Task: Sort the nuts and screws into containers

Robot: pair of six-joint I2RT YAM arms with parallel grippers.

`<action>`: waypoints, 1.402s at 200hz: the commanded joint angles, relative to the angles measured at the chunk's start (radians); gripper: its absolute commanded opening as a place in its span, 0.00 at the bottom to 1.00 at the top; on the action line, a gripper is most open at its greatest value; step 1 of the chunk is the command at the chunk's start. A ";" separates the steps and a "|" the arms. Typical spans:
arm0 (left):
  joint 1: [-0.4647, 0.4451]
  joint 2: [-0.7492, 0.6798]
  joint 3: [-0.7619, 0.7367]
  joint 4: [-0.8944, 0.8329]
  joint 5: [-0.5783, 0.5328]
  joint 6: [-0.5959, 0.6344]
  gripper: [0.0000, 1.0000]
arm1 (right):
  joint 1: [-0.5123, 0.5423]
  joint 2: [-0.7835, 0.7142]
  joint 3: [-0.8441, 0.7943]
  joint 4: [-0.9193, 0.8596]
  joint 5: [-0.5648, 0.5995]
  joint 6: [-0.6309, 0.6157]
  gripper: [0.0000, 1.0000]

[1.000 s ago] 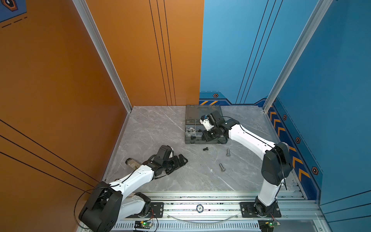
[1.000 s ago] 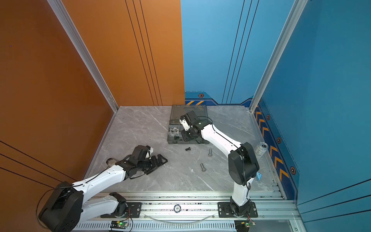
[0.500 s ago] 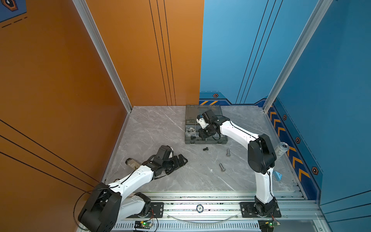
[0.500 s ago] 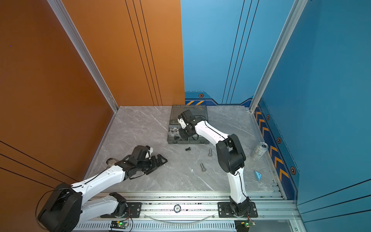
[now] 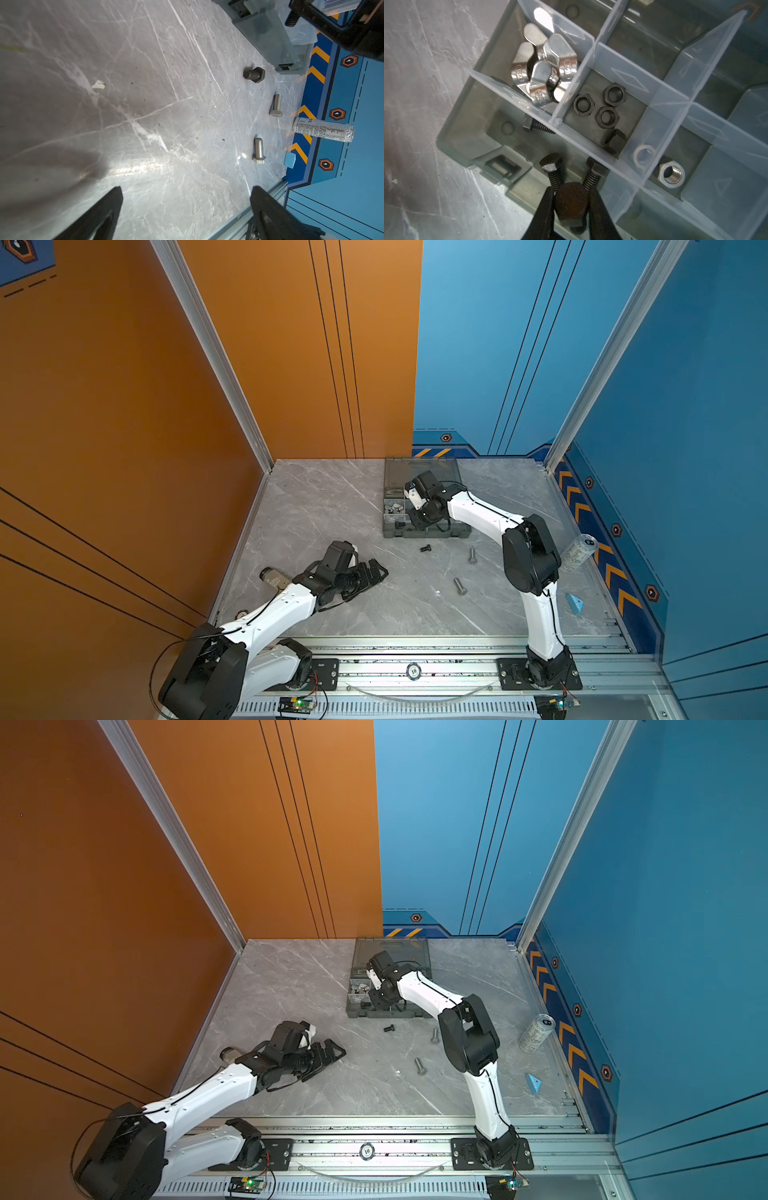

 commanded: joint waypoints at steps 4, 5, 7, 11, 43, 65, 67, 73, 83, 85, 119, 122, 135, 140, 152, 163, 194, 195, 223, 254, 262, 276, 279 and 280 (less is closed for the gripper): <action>0.010 -0.008 -0.007 -0.015 -0.014 0.008 0.98 | 0.010 0.010 0.044 -0.020 0.056 -0.023 0.02; 0.010 -0.007 -0.006 -0.015 -0.014 0.008 0.98 | 0.010 0.011 0.044 -0.020 0.056 -0.023 0.02; 0.010 -0.007 -0.007 -0.015 -0.013 0.008 0.98 | 0.011 0.011 0.045 -0.020 0.056 -0.023 0.02; 0.010 -0.006 -0.007 -0.014 -0.013 0.008 0.98 | 0.011 0.012 0.047 -0.019 0.057 -0.023 0.02; 0.009 -0.006 -0.009 -0.012 -0.012 0.009 0.98 | 0.015 0.017 0.050 -0.018 0.064 -0.013 0.12; 0.009 -0.007 -0.008 -0.012 -0.011 0.008 0.98 | 0.016 0.015 0.046 -0.020 0.060 -0.003 0.25; 0.010 -0.007 -0.009 -0.013 -0.011 0.008 0.98 | 0.016 0.013 0.046 -0.019 0.058 -0.001 0.26; 0.011 -0.008 -0.008 -0.012 -0.011 0.008 0.98 | 0.016 0.010 0.045 -0.020 0.057 0.000 0.29; 0.012 -0.009 -0.009 -0.012 -0.011 0.008 0.98 | 0.015 0.004 0.040 -0.022 0.050 0.000 0.33; 0.011 -0.009 -0.008 -0.012 -0.012 0.008 0.98 | 0.015 0.002 0.041 -0.023 0.048 0.000 0.34; 0.012 -0.013 -0.009 -0.013 -0.010 0.008 0.98 | 0.013 -0.031 0.020 -0.024 0.039 -0.004 0.42; 0.011 -0.015 -0.010 -0.013 -0.009 0.009 0.98 | 0.012 -0.033 0.018 -0.025 0.040 -0.006 0.42; 0.012 -0.019 -0.012 -0.014 -0.009 0.007 0.98 | 0.012 -0.049 0.010 -0.031 0.040 -0.009 0.43; 0.012 -0.019 -0.012 -0.013 -0.009 0.007 0.98 | 0.013 -0.053 0.004 -0.033 0.039 -0.012 0.43; 0.012 -0.022 -0.010 -0.014 -0.010 0.007 0.98 | 0.012 -0.090 -0.017 -0.033 0.034 -0.017 0.44; 0.012 -0.026 -0.012 -0.016 -0.009 0.007 0.98 | 0.010 -0.115 -0.043 -0.033 0.022 -0.025 0.44; 0.014 -0.032 -0.013 -0.021 -0.009 0.010 0.98 | 0.010 -0.191 -0.141 -0.038 -0.001 -0.062 0.45; 0.014 -0.032 -0.012 -0.021 -0.010 0.010 0.98 | 0.010 -0.194 -0.143 -0.038 -0.001 -0.063 0.45; 0.016 -0.030 -0.010 -0.018 -0.007 0.011 0.98 | 0.004 -0.247 -0.225 -0.041 -0.013 -0.084 0.47; 0.016 -0.039 -0.011 -0.018 -0.006 0.011 0.98 | -0.005 -0.267 -0.292 -0.024 -0.066 -0.073 0.47; 0.016 -0.041 -0.012 -0.021 -0.007 0.013 0.98 | -0.007 -0.267 -0.307 -0.012 -0.076 -0.063 0.48; 0.018 -0.047 -0.016 -0.026 -0.009 0.013 0.98 | -0.006 -0.266 -0.333 0.015 -0.096 -0.042 0.48; 0.020 -0.047 -0.017 -0.026 -0.009 0.013 0.98 | -0.006 -0.267 -0.340 0.022 -0.100 -0.036 0.48; 0.019 -0.048 -0.017 -0.026 -0.009 0.014 0.98 | -0.005 -0.267 -0.342 0.024 -0.103 -0.034 0.48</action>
